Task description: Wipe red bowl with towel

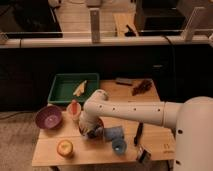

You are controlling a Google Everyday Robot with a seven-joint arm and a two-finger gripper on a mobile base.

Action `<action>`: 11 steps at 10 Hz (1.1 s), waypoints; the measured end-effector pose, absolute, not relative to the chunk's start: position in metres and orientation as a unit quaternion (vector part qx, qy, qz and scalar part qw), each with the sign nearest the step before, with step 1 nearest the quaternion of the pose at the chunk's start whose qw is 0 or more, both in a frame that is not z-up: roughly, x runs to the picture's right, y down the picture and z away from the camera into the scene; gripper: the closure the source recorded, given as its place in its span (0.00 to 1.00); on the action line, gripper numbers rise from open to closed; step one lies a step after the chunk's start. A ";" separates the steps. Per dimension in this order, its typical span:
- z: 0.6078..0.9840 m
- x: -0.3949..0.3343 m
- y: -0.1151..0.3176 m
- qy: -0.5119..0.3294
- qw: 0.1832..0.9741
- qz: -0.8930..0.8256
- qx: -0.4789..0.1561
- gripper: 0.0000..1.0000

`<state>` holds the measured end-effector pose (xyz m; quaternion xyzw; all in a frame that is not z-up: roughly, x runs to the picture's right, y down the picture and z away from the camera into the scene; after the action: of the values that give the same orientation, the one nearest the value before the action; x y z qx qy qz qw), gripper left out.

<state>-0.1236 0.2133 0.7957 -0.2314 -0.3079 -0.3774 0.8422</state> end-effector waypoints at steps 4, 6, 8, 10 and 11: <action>0.791 -0.114 0.213 -0.303 0.845 -0.373 -0.235 1.00; 0.788 -0.108 0.217 -0.299 0.847 -0.363 -0.248 1.00; 0.788 -0.099 0.219 -0.292 0.852 -0.347 -0.263 1.00; 0.788 -0.080 0.216 -0.280 0.862 -0.324 -0.270 1.00; 0.788 -0.069 0.215 -0.274 0.868 -0.312 -0.272 1.00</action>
<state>-0.0691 0.2147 0.7881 -0.2719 -0.2744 -0.3125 0.8678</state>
